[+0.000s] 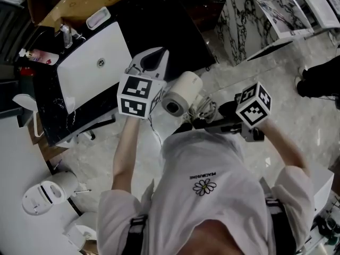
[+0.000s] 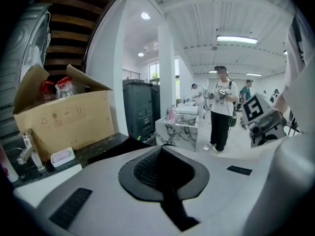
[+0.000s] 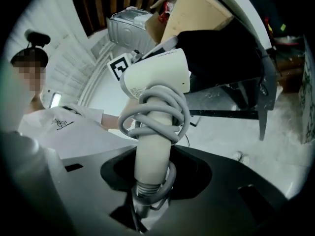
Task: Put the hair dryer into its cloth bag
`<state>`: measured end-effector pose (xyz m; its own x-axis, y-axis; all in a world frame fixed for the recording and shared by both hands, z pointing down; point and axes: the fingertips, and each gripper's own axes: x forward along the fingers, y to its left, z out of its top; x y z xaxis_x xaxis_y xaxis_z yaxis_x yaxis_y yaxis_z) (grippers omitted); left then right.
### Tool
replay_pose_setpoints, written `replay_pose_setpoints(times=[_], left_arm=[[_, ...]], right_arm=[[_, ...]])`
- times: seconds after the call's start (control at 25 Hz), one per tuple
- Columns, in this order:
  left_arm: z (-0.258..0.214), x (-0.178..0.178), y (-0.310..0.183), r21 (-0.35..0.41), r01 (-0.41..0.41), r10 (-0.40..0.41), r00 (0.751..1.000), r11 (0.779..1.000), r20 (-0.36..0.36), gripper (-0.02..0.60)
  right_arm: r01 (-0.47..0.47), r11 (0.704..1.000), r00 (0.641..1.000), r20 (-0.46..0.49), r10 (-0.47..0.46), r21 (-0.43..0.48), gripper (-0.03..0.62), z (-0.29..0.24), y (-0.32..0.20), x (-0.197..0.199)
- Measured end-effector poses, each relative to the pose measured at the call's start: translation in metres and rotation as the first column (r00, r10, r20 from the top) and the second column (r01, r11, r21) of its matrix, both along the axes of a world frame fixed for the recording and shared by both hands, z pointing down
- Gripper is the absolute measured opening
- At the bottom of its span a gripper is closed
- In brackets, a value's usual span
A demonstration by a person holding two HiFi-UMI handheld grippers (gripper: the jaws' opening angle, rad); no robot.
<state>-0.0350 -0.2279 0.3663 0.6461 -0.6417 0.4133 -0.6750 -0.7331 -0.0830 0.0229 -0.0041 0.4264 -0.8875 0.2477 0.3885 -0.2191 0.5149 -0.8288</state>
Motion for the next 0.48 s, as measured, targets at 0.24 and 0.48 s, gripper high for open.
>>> replay_pose_setpoints(times=[0.24, 0.48], left_arm=[[-0.001, -0.008, 0.004, -0.003, 0.013, -0.013, 1.0, 1.0, 0.001, 0.017], [0.005, -0.003, 0.014, 0.01, -0.015, 0.015, 0.999, 1.0, 0.044, 0.017]], right_arm=[[-0.135, 0.986, 0.985, -0.124, 0.122, -0.101, 0.141, 0.029, -0.026, 0.009], [-0.29, 0.955, 0.932, -0.245, 0.266, -0.065, 0.141, 0.049, -0.065, 0.014]])
